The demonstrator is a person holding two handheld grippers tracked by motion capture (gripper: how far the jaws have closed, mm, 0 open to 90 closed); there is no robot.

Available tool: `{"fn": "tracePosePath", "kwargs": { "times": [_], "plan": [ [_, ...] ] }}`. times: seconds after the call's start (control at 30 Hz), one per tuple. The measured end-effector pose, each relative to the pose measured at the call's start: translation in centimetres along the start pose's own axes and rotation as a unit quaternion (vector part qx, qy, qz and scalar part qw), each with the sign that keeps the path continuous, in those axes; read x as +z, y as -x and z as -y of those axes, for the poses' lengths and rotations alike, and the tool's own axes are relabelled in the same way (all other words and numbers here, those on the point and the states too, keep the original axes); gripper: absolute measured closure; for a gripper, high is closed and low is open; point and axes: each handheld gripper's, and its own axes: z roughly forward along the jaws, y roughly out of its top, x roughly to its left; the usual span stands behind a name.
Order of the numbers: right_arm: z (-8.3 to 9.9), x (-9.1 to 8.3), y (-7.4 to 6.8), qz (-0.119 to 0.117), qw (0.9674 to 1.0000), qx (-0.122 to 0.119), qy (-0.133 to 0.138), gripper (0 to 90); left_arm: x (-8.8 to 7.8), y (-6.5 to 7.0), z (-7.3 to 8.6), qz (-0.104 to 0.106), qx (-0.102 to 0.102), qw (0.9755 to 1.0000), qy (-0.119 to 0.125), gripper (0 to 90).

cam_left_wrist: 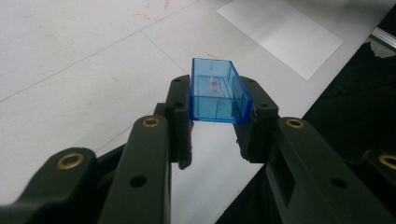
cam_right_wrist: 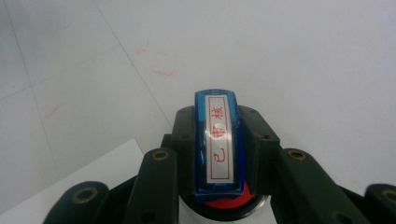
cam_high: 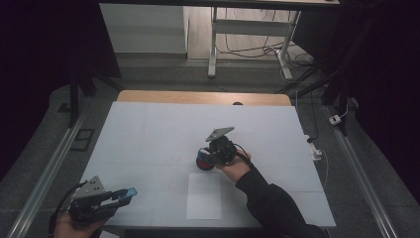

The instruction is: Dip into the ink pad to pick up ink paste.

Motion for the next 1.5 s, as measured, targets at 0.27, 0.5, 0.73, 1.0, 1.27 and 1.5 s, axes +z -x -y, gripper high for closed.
{"fn": "tracePosePath", "kwargs": {
  "times": [0.27, 0.5, 0.73, 1.0, 1.27, 1.5],
  "plan": [
    [-0.1, -0.9, -0.4, -0.003, 0.9998, -0.012, 0.012, 69.7, 0.1, 0.1, -0.1, -0.002, 0.004, 1.0, -0.004, 68.5],
    [0.1, -1.8, -0.8, -0.014, 0.9996, -0.016, 0.018, 69.8, 0.1, 0.0, -0.1, -0.001, 0.003, 1.0, -0.004, 68.5],
    [0.2, -2.6, -1.3, -0.024, 0.9992, -0.021, 0.024, 69.7, 0.1, 0.0, -0.1, 0.003, 0.006, 1.0, -0.004, 68.5],
    [0.5, -3.8, -2.1, -0.041, 0.9984, -0.021, 0.034, 69.7, 0.1, 0.0, -0.1, 0.003, 0.005, 1.0, -0.004, 68.5],
    [0.9, -4.4, -2.3, -0.048, 0.9981, -0.02, 0.035, 69.8, 0.1, 0.0, 0.0, 0.005, 0.004, 1.0, -0.004, 68.5],
    [1.2, -5.1, -2.9, -0.054, 0.9977, -0.021, 0.035, 69.7, 0.1, 0.0, 0.0, 0.005, 0.004, 1.0, -0.003, 68.5]
  ]
}}
